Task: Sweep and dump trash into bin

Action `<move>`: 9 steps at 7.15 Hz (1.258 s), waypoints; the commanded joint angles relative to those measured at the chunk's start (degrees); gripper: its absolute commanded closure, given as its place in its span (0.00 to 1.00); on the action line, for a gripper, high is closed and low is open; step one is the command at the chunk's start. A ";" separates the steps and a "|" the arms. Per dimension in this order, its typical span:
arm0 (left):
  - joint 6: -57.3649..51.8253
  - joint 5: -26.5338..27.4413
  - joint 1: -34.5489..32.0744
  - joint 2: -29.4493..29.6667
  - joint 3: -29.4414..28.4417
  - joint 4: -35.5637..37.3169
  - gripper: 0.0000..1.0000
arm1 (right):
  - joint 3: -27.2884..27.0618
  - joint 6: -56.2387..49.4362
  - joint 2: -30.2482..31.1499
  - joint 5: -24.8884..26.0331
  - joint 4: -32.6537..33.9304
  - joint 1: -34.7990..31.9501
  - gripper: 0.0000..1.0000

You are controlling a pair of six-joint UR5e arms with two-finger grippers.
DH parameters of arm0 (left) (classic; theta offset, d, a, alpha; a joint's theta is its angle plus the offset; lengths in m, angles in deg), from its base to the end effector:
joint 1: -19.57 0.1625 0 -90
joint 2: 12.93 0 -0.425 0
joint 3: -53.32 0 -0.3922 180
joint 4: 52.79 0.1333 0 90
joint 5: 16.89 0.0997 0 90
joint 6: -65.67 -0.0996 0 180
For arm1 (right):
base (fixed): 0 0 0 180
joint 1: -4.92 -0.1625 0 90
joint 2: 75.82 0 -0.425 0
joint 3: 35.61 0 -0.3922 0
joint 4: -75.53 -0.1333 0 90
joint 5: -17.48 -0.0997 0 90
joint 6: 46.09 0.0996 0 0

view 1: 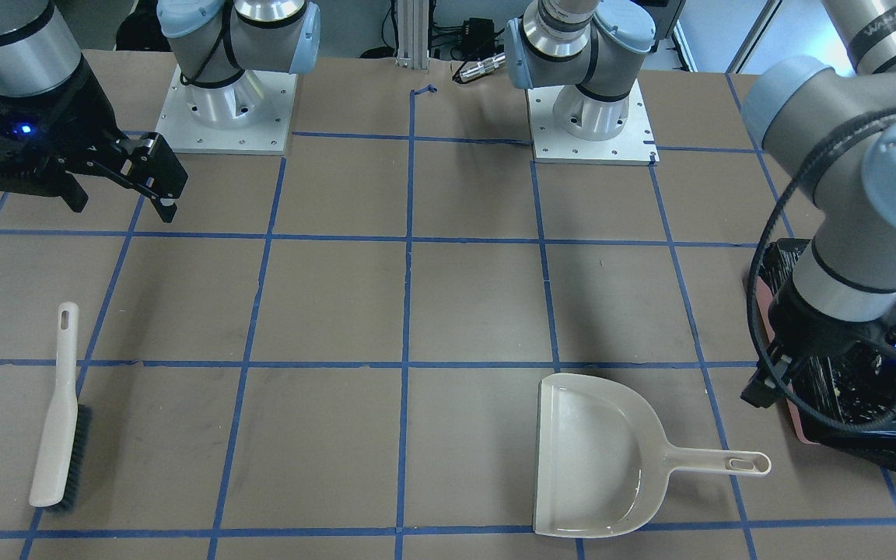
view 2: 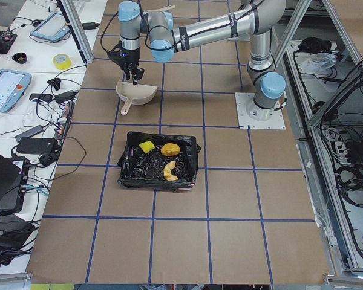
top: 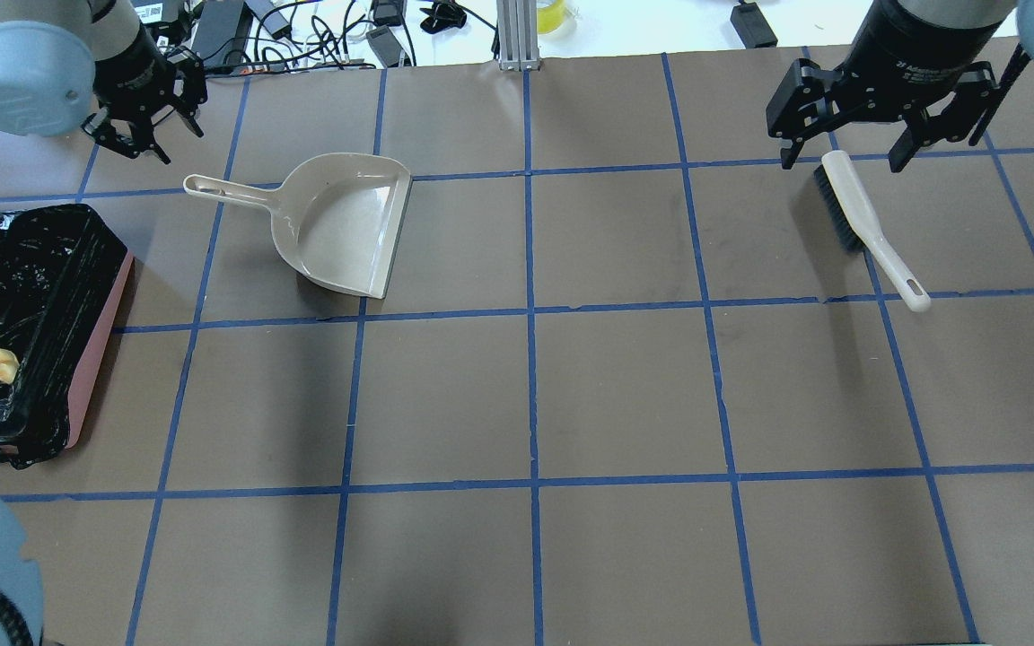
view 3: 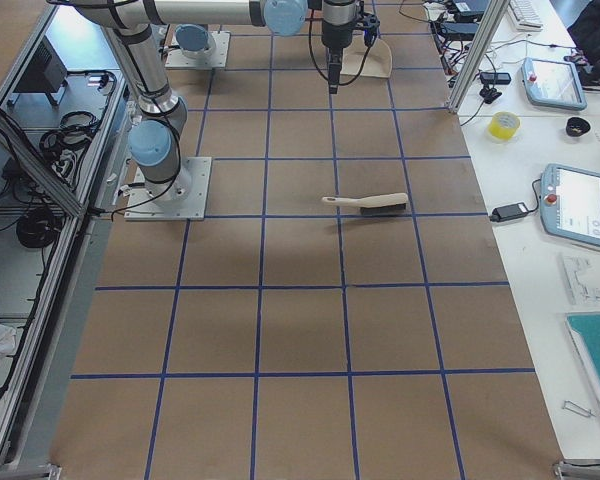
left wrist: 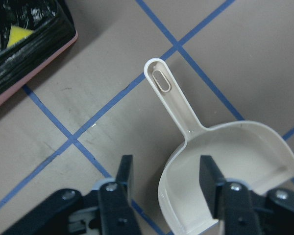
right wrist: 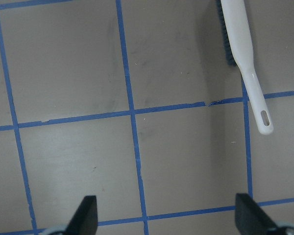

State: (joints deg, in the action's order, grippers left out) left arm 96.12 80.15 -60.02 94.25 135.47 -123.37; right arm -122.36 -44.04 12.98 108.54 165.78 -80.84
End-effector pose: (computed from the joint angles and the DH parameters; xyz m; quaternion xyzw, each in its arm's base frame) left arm -0.0056 -0.6396 0.4251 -0.3521 0.9298 -0.0971 0.0450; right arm 0.0938 -0.5128 0.5059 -0.0550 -0.9982 0.0199 0.0096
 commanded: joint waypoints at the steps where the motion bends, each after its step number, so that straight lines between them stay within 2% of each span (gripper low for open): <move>1: -18.46 -0.27 0.05 -5.91 -0.23 -12.64 0.00 | 0.00 -0.03 0.05 0.00 -0.07 -0.02 0.00; 3: -21.48 1.14 -1.09 -11.18 0.29 -15.72 0.00 | 0.00 -0.11 -0.03 0.00 0.02 0.06 0.00; 5: -21.74 -4.03 -3.53 -14.61 3.00 -20.90 0.00 | 0.00 0.06 -0.03 0.35 -0.07 0.06 0.00; 7: -26.83 -4.14 -8.36 -13.49 3.80 -20.22 0.00 | 0.00 0.15 0.05 0.09 -0.07 0.06 0.00; 9: -30.59 -4.40 -9.44 -14.62 5.73 -19.95 0.00 | 0.00 1.72 0.05 -0.27 0.02 0.06 0.00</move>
State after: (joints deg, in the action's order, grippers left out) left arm 68.29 75.93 -68.72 80.24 140.15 -143.47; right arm -122.36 -43.25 13.03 108.34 165.73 -80.77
